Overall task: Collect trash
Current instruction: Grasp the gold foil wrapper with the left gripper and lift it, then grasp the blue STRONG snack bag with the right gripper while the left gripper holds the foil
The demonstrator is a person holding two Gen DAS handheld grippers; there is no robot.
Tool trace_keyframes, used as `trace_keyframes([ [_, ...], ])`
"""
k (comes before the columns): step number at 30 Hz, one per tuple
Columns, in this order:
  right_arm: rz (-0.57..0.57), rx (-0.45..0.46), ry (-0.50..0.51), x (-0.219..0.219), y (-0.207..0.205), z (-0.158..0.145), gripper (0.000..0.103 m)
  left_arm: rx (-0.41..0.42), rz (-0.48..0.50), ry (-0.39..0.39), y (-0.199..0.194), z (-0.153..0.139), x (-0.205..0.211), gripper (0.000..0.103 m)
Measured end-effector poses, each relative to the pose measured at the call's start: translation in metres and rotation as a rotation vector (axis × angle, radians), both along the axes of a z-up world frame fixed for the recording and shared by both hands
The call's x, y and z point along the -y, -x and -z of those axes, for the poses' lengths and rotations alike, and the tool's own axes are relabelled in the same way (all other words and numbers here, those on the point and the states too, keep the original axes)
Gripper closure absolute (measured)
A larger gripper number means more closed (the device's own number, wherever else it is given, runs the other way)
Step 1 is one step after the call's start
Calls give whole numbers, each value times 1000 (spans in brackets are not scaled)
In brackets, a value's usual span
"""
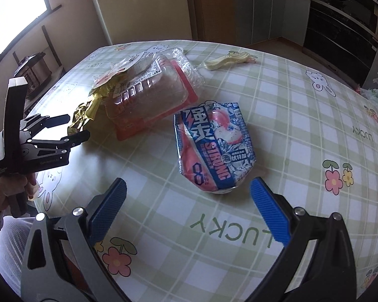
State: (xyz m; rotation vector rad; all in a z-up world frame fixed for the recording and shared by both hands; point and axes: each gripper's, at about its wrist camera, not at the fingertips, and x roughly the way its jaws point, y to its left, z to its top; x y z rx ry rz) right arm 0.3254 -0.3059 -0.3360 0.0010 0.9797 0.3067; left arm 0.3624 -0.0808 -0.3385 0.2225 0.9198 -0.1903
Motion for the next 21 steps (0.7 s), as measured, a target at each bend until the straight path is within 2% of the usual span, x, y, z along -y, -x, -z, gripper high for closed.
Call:
trace_keyframes([
  [2, -2, 1, 3, 0, -3, 1, 6, -5, 9, 4, 3, 1, -1, 73],
  [4, -6, 5, 12, 1, -6, 3, 6, 13, 7, -4, 11, 0, -5, 87],
  [5, -7, 6, 18, 1, -8, 4, 6, 25, 16, 2, 16, -2, -6, 91],
  [11, 10, -2, 32, 7, -22, 7, 6, 43, 44, 84, 55, -20, -22, 92],
  [16, -40, -3, 71, 2, -38, 15, 6, 45, 27, 168, 89, -35, -37, 92],
  [21, -44, -22, 110, -2, -61, 27, 6, 45, -23, 226, 114, -44, -54, 92],
])
